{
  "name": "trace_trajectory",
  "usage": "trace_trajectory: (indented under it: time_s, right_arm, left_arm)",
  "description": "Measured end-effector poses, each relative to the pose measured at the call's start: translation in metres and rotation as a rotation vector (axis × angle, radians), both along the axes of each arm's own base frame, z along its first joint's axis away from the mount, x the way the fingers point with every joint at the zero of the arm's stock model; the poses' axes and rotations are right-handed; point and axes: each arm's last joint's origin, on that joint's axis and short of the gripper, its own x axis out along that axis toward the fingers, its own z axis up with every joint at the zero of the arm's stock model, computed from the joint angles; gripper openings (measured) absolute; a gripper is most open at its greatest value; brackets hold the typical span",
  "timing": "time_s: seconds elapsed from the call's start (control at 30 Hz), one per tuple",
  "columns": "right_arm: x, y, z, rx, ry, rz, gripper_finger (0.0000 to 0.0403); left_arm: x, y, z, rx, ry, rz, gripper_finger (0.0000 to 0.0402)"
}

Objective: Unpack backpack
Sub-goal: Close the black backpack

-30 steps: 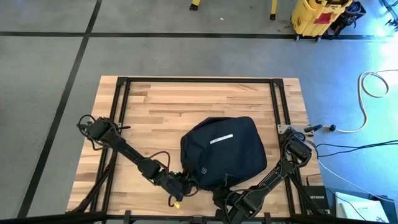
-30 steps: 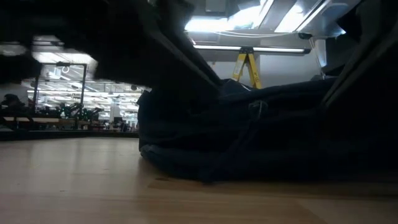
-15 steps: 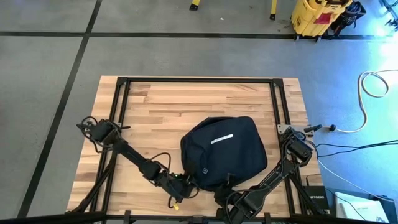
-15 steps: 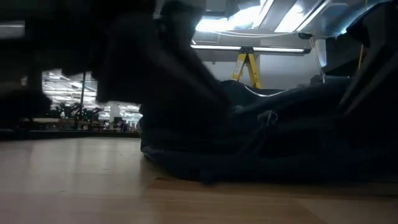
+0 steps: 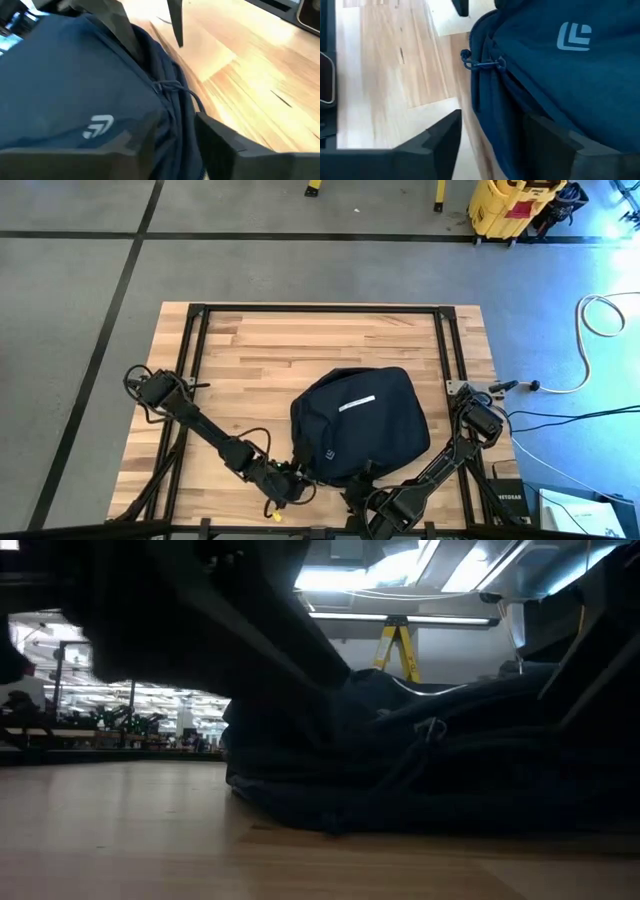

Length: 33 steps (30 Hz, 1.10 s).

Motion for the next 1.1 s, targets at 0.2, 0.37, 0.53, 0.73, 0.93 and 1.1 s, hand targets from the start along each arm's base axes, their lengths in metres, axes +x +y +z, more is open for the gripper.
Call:
trace_trajectory:
  time_s: [0.2, 0.37, 0.53, 0.73, 0.93, 1.1]
  right_arm:
    - [0.000, 0.000, 0.000, 0.002, -0.002, 0.005, 0.0214]
    - [0.004, 0.004, 0.008, 0.003, -0.020, 0.023, 0.0195]
    - [0.009, 0.008, 0.022, -0.032, -0.044, 0.040, 0.0192]
    - [0.010, 0.009, 0.024, -0.038, -0.046, 0.040, 0.0195]
    - [0.023, 0.007, 0.027, -0.002, -0.070, 0.089, 0.0194]
    - [0.035, -0.004, 0.029, -0.026, 0.072, 0.231, 0.0175]
  left_arm:
    - [0.005, 0.007, 0.001, -0.011, -0.019, 0.045, 0.0228]
    - [0.017, 0.022, -0.013, 0.033, 0.005, 0.074, 0.0270]
    - [0.020, 0.021, -0.030, 0.105, 0.012, 0.054, 0.0273]
    - [0.020, 0.019, -0.031, 0.110, 0.001, 0.066, 0.0273]
    - [0.025, 0.023, -0.034, 0.051, 0.009, 0.022, 0.0215]
    - [0.029, 0.027, -0.034, 0.013, 0.036, 0.000, 0.0056]
